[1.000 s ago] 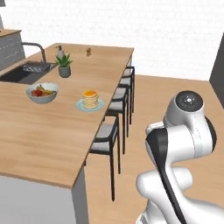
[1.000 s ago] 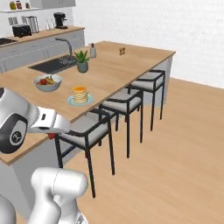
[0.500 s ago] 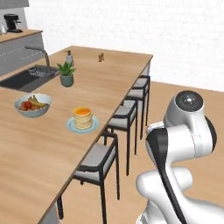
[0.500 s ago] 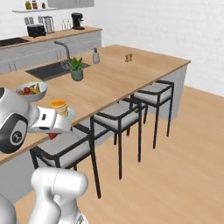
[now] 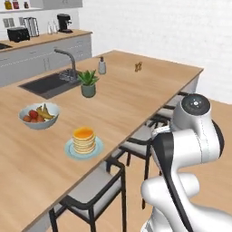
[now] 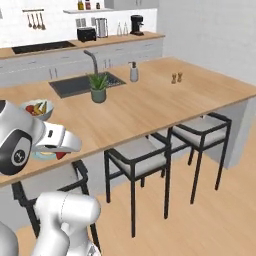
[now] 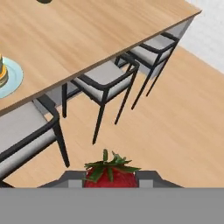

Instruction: Take the strawberry from the fridge and place it on top of the pancake, located on the dining counter.

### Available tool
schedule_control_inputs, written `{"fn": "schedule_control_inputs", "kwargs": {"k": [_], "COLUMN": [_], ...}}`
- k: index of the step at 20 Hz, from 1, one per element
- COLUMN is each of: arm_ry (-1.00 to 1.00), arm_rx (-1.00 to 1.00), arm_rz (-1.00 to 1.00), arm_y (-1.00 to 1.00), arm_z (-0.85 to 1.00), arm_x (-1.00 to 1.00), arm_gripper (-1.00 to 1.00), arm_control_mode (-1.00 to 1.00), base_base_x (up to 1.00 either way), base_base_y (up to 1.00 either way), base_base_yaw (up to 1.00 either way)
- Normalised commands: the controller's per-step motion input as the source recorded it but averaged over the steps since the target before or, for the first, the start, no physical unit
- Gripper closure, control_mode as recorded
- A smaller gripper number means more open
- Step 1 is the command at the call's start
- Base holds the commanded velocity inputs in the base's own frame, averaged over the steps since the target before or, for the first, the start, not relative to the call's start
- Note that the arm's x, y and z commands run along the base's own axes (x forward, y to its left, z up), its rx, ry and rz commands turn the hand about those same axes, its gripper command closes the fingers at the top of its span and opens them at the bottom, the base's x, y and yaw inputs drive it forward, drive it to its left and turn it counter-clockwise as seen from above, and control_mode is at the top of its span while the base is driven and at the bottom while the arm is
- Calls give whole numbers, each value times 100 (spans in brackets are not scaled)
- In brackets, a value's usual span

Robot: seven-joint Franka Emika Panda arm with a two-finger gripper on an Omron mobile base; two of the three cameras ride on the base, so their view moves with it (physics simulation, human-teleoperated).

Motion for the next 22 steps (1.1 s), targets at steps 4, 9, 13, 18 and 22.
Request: {"fn": "schedule_control_inputs", "kwargs": {"k": [4, 9, 13, 18, 22], "arm_ry": [0, 0, 0, 0, 0], "arm_rx": [0, 0, 0, 0, 0], "arm_rz": [0, 0, 0, 0, 0], "arm_y": [0, 0, 0, 0, 0], "arm_z": [0, 0, 0, 0, 0], "arm_x": [0, 0, 0, 0, 0], "arm_gripper": [100, 100, 100, 100, 100], "arm_control_mode": [100, 100, 100, 100, 100], "base_base_x": [30, 9, 17, 39, 54], "base_base_y": [-62, -50, -49, -42, -36], "base_base_yaw": [52, 59, 59, 57, 53]}}
